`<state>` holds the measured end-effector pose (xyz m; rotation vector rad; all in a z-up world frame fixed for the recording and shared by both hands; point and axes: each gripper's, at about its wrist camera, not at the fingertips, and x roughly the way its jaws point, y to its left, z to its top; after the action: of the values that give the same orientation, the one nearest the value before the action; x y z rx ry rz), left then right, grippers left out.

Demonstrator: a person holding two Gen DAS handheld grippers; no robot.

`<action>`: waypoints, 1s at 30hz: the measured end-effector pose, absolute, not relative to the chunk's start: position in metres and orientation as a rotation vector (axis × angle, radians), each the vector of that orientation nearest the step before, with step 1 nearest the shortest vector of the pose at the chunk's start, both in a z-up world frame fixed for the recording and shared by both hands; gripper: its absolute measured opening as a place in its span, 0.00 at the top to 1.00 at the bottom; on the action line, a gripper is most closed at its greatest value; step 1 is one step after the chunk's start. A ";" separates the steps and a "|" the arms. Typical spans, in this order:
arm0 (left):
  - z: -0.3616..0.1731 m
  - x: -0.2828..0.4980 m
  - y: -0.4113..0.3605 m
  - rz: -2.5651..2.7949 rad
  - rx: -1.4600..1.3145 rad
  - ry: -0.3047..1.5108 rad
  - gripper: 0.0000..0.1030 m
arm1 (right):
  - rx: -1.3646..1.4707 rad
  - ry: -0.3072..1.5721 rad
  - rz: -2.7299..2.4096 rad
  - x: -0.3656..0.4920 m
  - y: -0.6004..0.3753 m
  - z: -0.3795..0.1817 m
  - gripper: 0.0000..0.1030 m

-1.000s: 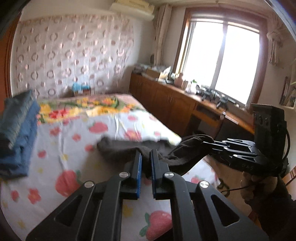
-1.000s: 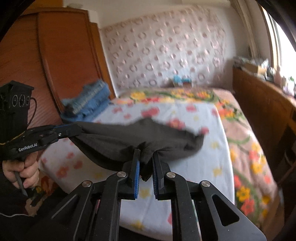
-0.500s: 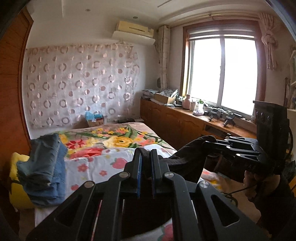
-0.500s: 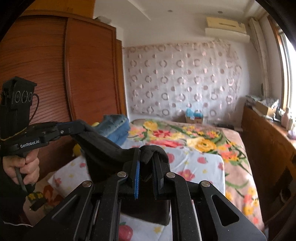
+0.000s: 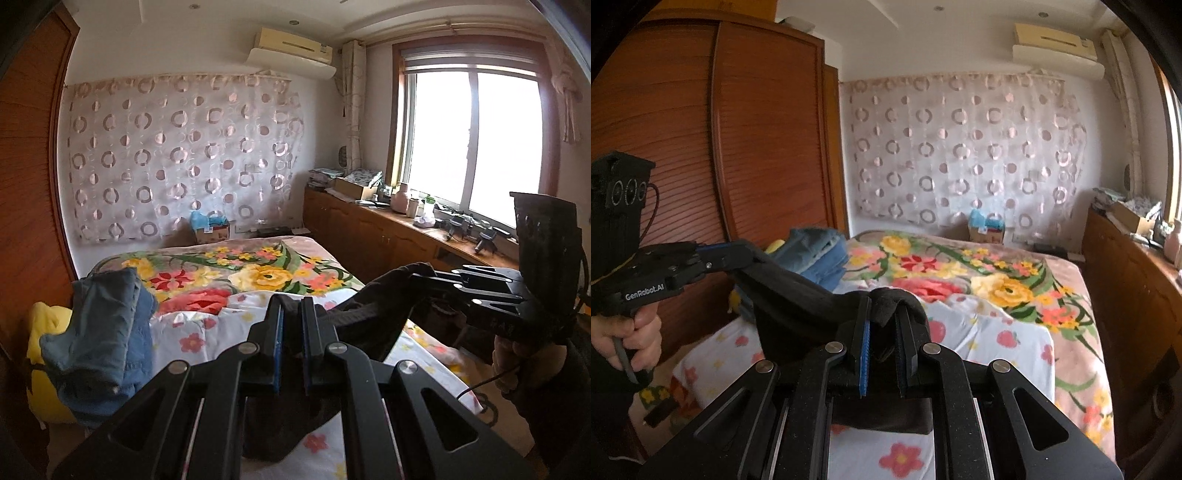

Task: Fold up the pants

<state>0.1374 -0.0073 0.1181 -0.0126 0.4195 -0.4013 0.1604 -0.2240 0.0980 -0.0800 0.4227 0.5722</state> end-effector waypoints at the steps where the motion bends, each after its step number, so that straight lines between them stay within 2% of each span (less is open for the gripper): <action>1: 0.119 0.145 -0.006 -0.397 -0.010 0.421 0.95 | -0.081 0.424 0.572 0.173 -0.222 0.100 0.92; 15: 0.131 0.266 0.008 -0.370 -0.019 0.427 0.95 | -0.121 0.449 0.565 0.303 -0.201 0.117 0.92; 22: 0.133 0.277 0.012 -0.344 -0.010 0.413 0.95 | -0.129 0.423 0.579 0.330 -0.195 0.133 0.92; 30: 0.103 0.265 0.010 -0.338 -0.010 0.487 0.95 | -0.129 0.520 0.613 0.326 -0.189 0.098 0.92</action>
<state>0.2646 0.0097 0.1031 -0.0104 0.4871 -0.3384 0.3255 -0.1891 0.0979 -0.1295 0.5199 0.6125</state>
